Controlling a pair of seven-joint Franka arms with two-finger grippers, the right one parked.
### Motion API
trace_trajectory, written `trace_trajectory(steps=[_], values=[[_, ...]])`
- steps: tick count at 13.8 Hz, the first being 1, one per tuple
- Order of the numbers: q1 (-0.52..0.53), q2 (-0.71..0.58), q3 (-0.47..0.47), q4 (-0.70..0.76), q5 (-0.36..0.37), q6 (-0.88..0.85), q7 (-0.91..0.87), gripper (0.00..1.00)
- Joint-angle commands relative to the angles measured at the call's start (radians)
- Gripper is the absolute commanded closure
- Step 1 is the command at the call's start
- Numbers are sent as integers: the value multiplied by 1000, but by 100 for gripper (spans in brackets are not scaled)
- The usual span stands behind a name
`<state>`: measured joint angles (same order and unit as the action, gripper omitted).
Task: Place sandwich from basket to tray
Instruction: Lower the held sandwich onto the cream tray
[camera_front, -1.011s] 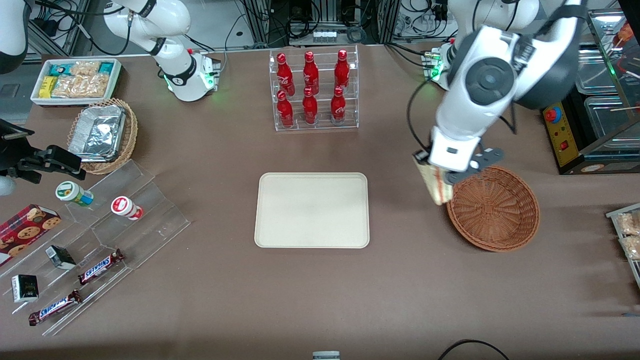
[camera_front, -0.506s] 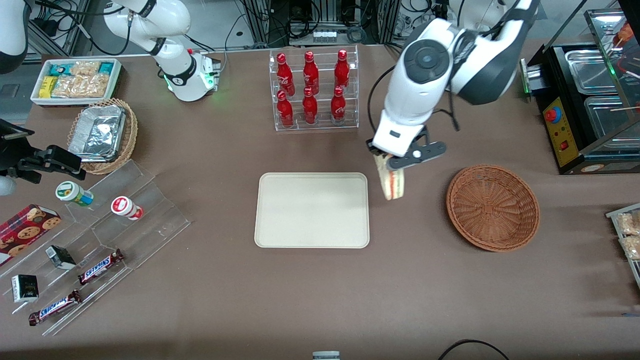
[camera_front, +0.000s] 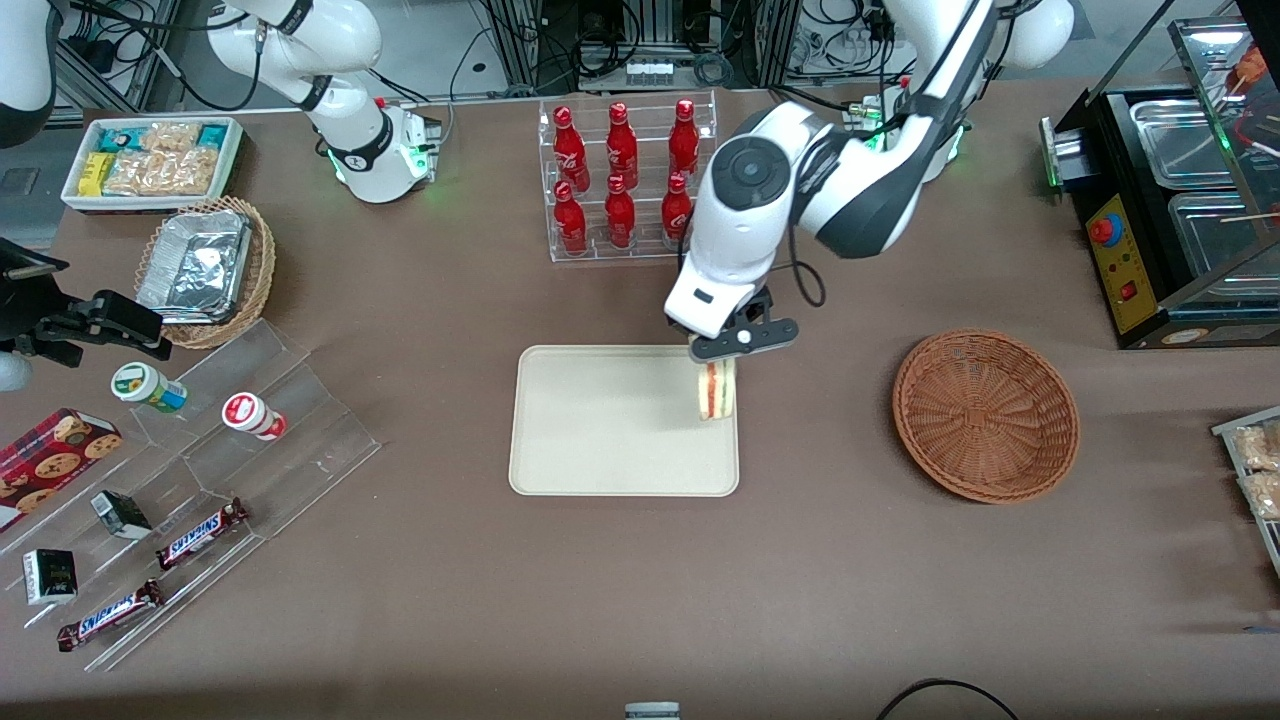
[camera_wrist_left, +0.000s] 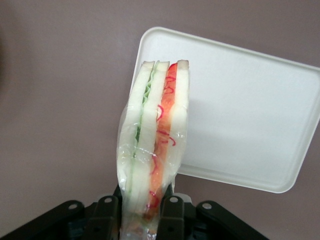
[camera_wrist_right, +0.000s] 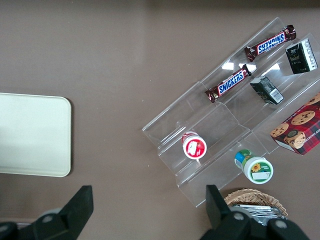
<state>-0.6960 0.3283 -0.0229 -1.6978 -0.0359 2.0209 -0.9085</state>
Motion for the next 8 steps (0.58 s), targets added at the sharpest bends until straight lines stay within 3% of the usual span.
trace_trajectory(steps=[1,8], values=[[-17,67,18,18,1,44,3,71],[-42,191,17,41,28,162,11,71]])
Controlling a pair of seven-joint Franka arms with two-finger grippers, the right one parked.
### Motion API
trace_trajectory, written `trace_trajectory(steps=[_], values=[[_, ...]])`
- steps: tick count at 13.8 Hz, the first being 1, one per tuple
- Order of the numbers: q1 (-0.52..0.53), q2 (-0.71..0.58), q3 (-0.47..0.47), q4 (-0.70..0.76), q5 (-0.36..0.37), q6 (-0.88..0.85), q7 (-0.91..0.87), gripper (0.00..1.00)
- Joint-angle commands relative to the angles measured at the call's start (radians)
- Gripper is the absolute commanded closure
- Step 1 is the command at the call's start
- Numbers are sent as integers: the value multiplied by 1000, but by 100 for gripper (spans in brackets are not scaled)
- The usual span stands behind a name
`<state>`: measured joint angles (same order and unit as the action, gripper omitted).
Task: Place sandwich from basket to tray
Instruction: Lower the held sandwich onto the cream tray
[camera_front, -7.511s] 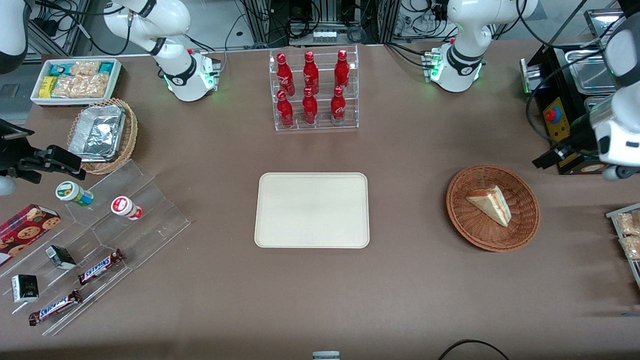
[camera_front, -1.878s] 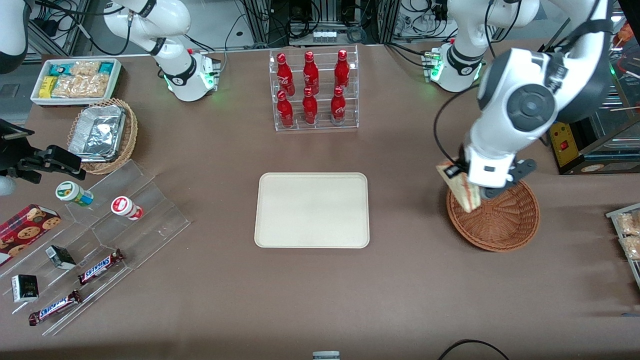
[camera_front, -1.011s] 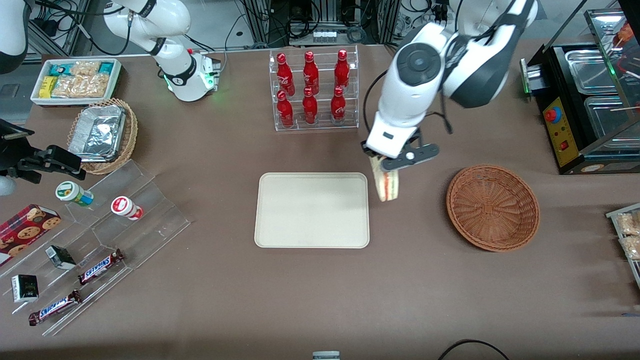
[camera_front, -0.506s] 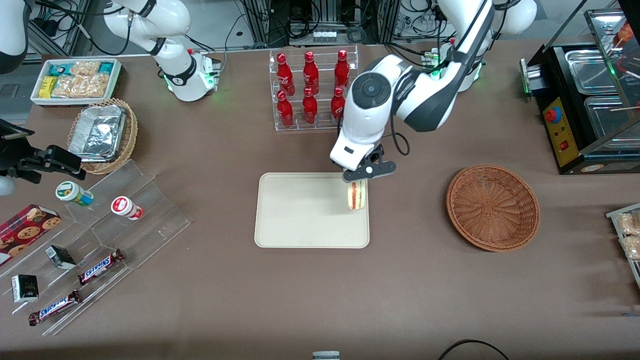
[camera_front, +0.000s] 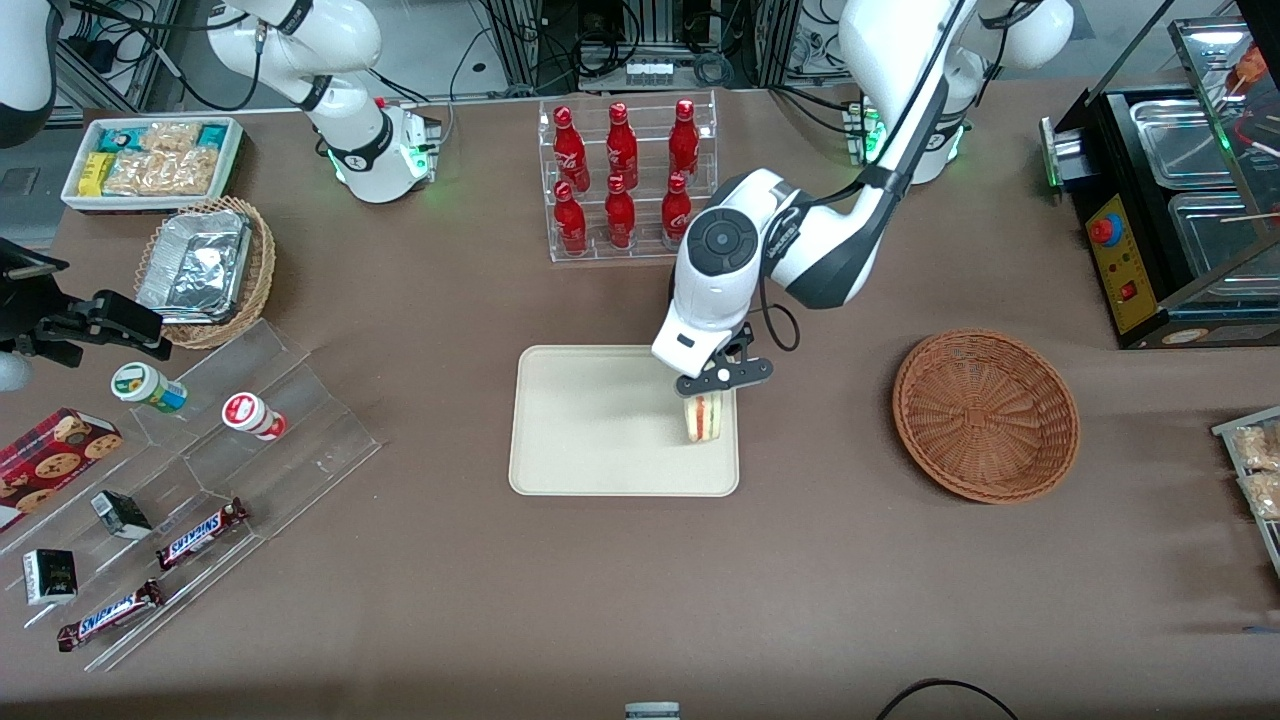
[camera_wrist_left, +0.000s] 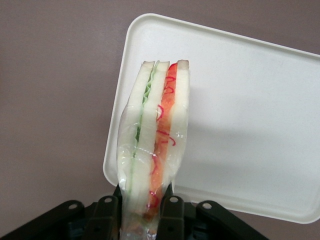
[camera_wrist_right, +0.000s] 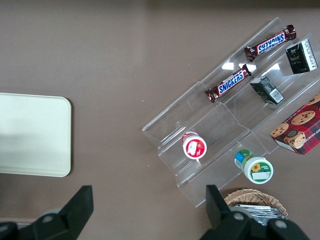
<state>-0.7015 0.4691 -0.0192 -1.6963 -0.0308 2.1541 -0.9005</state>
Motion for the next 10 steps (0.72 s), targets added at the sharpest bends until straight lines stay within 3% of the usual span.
trace_trajectory(steps=[1,10], values=[[-56,75,15,44,43,30,0,71],[-67,143,15,67,85,76,-8,71]])
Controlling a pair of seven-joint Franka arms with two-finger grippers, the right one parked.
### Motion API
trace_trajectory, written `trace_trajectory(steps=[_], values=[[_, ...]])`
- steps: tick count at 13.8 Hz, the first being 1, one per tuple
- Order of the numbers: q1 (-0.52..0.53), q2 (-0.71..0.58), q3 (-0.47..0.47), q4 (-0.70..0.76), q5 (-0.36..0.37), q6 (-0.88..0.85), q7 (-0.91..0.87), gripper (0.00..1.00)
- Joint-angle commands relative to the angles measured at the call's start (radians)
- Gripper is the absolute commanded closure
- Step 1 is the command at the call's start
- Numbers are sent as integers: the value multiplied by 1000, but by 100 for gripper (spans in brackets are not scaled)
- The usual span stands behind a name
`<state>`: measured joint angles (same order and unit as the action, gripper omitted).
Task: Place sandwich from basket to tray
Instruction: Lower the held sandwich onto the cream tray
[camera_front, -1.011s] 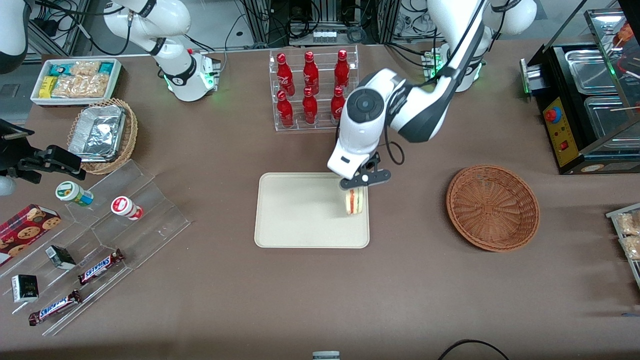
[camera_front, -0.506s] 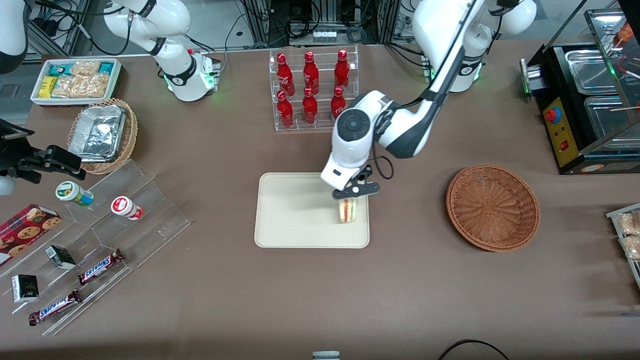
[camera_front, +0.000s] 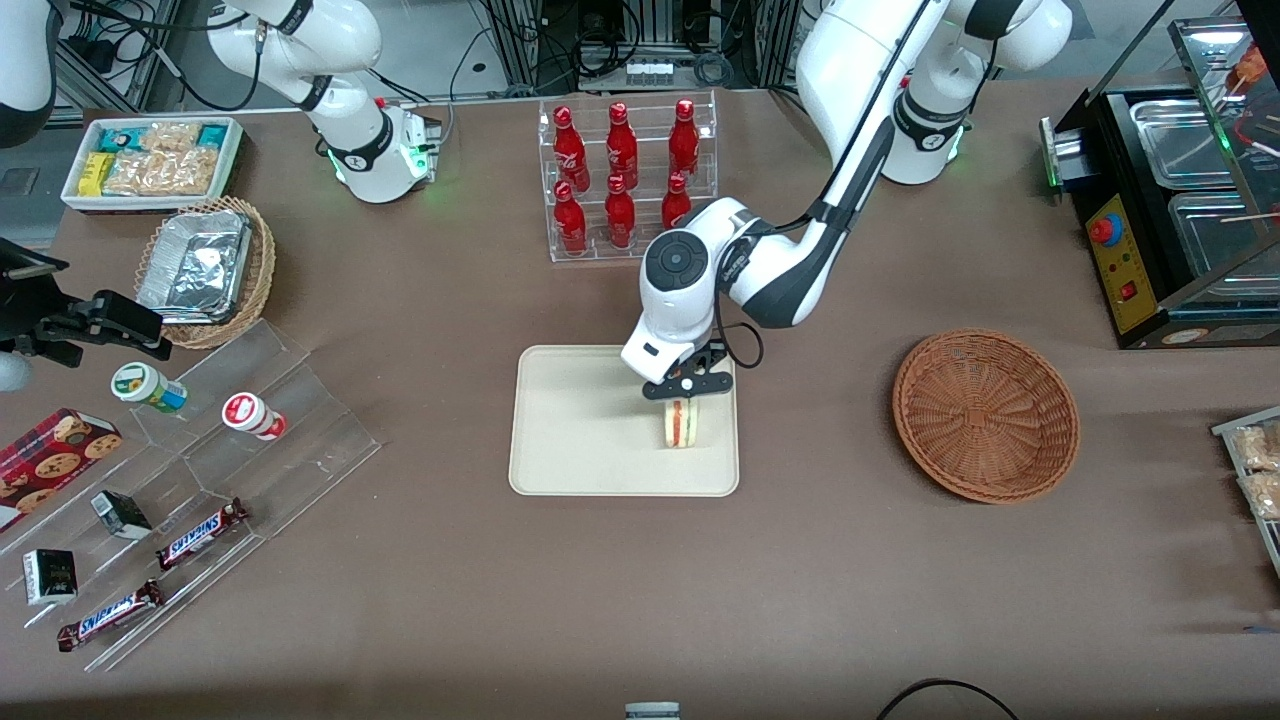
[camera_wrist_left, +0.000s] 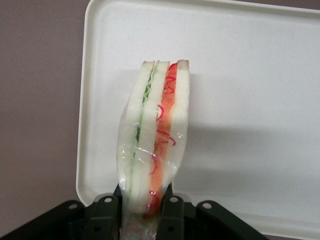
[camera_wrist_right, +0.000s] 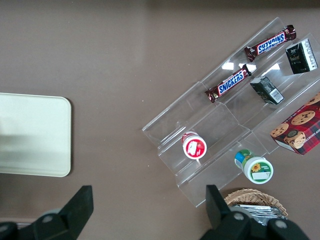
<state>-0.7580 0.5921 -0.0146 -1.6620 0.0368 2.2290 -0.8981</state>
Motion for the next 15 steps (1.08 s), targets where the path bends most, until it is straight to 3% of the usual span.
trace_trajectory(steps=[1,6,7,9,11,12,15], values=[[-10,26,10,33,17,1,-10,71],[-18,48,10,33,20,37,-12,70],[-20,48,10,33,22,37,-5,65],[-20,49,10,33,22,37,1,23],[-20,48,10,33,23,37,1,5],[-20,46,10,33,25,37,1,1],[-18,32,13,34,23,31,-10,0]])
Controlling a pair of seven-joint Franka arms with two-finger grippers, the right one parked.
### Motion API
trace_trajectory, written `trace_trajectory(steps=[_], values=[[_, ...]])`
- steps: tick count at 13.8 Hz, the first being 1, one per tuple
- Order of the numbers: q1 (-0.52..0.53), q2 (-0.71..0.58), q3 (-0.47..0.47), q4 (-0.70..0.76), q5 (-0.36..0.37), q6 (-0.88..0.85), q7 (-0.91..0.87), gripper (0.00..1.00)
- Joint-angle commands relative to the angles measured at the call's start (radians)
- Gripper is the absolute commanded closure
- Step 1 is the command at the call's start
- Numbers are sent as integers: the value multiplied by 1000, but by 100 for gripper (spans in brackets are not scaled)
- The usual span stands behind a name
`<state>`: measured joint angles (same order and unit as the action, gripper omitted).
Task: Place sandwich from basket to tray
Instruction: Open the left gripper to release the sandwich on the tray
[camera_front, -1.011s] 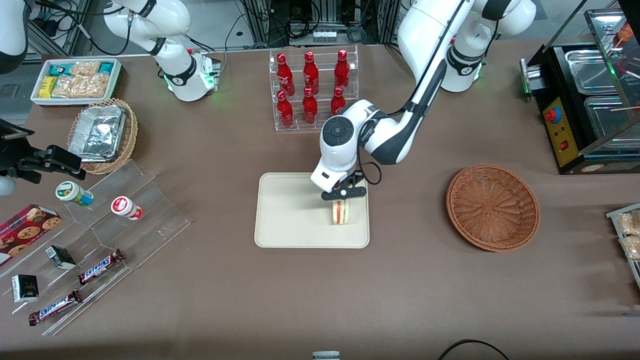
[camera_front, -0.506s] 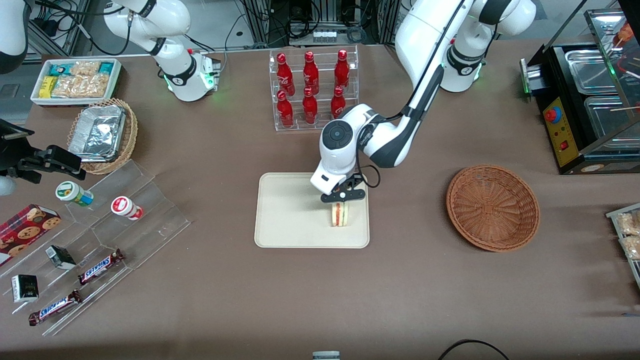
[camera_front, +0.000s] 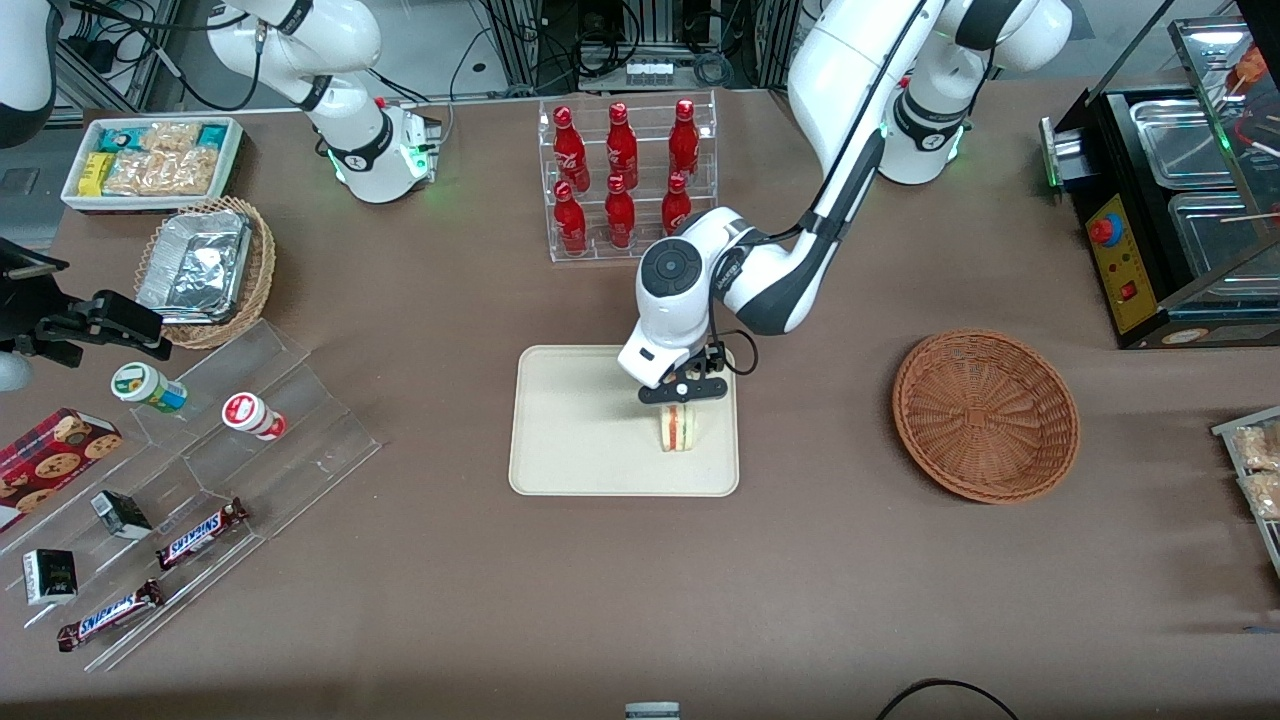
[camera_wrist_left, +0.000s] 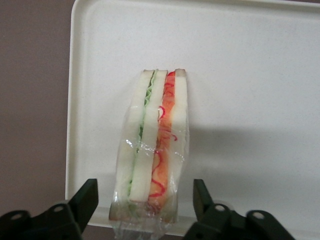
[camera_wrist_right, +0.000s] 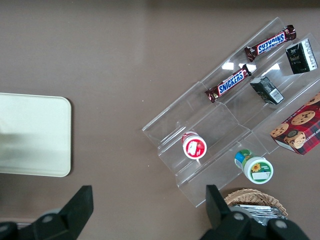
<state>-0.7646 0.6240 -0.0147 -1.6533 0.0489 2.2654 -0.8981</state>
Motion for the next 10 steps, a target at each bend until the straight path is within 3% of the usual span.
trace_trajectory(steps=[1,5,10], values=[[-10,-16,16,24,11,-12,-12,0],[2,-124,19,18,11,-124,-57,0],[82,-344,22,17,12,-391,-50,0]])
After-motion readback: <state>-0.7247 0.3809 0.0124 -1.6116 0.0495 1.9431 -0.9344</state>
